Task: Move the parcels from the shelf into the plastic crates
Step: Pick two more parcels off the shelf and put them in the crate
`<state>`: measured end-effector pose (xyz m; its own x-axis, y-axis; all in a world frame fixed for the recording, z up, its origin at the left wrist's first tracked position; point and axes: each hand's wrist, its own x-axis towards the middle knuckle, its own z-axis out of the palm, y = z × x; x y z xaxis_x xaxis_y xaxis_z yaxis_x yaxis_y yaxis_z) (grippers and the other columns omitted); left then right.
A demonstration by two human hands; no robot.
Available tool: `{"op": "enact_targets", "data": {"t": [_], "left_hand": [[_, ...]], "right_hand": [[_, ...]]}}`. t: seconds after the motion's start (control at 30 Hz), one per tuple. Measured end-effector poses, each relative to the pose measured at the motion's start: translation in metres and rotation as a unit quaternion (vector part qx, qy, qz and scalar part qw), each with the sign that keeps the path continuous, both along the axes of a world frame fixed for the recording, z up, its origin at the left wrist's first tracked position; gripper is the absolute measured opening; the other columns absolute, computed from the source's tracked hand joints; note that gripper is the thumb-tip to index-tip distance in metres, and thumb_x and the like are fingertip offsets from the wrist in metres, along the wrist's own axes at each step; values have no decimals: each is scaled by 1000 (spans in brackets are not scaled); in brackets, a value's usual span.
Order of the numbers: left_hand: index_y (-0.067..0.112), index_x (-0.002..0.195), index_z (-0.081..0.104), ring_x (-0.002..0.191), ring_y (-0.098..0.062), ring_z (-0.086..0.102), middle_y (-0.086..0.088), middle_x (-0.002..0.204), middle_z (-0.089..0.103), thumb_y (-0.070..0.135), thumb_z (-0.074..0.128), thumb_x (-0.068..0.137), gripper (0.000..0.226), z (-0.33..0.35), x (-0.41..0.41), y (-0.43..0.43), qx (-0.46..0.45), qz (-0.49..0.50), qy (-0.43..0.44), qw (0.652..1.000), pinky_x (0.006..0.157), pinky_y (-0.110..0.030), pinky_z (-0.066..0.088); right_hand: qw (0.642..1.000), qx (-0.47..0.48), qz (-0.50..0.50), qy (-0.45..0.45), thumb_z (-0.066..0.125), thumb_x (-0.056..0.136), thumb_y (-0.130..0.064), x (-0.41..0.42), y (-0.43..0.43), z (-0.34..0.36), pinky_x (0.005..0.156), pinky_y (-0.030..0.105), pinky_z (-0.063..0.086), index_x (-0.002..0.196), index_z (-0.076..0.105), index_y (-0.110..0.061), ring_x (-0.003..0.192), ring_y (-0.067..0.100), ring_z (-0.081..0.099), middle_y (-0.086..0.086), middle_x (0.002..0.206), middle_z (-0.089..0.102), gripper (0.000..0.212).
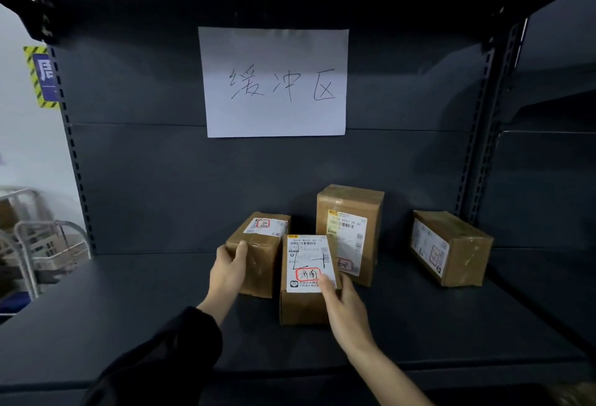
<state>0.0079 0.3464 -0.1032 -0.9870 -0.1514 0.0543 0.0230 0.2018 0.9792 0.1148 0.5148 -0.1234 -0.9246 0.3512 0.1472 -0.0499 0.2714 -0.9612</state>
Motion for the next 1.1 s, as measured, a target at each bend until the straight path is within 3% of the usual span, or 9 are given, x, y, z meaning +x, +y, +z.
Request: {"op": "enact_targets", "data": {"t": [0.1,0.23,0.37,0.47,0.6,0.8,0.97,1.1], "left_hand": [[14,127,40,99,-17,49,-2,117,54,48,44,92,49,-4,0,1,19,0,7,1000,82,-32,39],[15,125,40,97,-17,48,3,107,51,52,43,91,50,-4,-4,-8,24,10,9,1000,80,-32,38],[14,127,38,98,-17,46,3,107,48,55,42,91,54,0,-15,-15,31,5,-1,1000,81,-35,38],[14,127,37,99,-18,47,2,108,48,54,44,90,55,3,-23,-13,36,4,-1,999,81,-35,39],[16,127,36,97,-18,48,-1,111,50,49,47,91,51,3,-30,-12,41,12,-5,999,81,-34,40],[13,137,35,110,-23,49,-8,129,50,46,51,90,60,1,-37,-21,67,-7,-26,997,90,-37,39],[13,131,44,91,-17,53,2,99,56,43,57,88,54,2,-38,-26,126,-54,-53,989,83,-36,41],[15,132,44,96,-19,53,0,106,55,43,56,88,53,3,-35,-26,135,-58,-48,988,83,-36,41]], "right_hand": [[1000,-6,10,-1,42,94,-46,-11,-2,3,90,19,34,137,40,-27,103,0,46,-12,124,55,46],[1000,-11,18,-9,40,95,-45,-25,-1,5,97,24,35,137,42,-28,118,9,48,-8,131,53,45],[999,-14,27,-9,41,94,-47,-32,-3,4,94,23,34,135,43,-28,105,2,44,-7,133,52,45],[999,8,45,-18,53,88,-49,-33,-5,1,96,23,34,142,33,-25,119,4,43,-9,137,47,62],[996,49,65,-19,73,77,-33,-40,-3,2,95,20,35,141,30,-25,121,5,42,-10,134,48,77],[996,73,57,-18,72,80,-22,-68,2,9,104,27,34,142,33,-21,128,12,40,-5,138,47,73],[995,75,53,-28,70,81,-20,-89,5,11,109,35,32,141,33,-23,132,16,38,-4,138,47,71],[996,58,53,-30,69,82,-19,-97,3,10,111,39,30,142,31,-24,134,18,35,-3,141,44,71]]}}
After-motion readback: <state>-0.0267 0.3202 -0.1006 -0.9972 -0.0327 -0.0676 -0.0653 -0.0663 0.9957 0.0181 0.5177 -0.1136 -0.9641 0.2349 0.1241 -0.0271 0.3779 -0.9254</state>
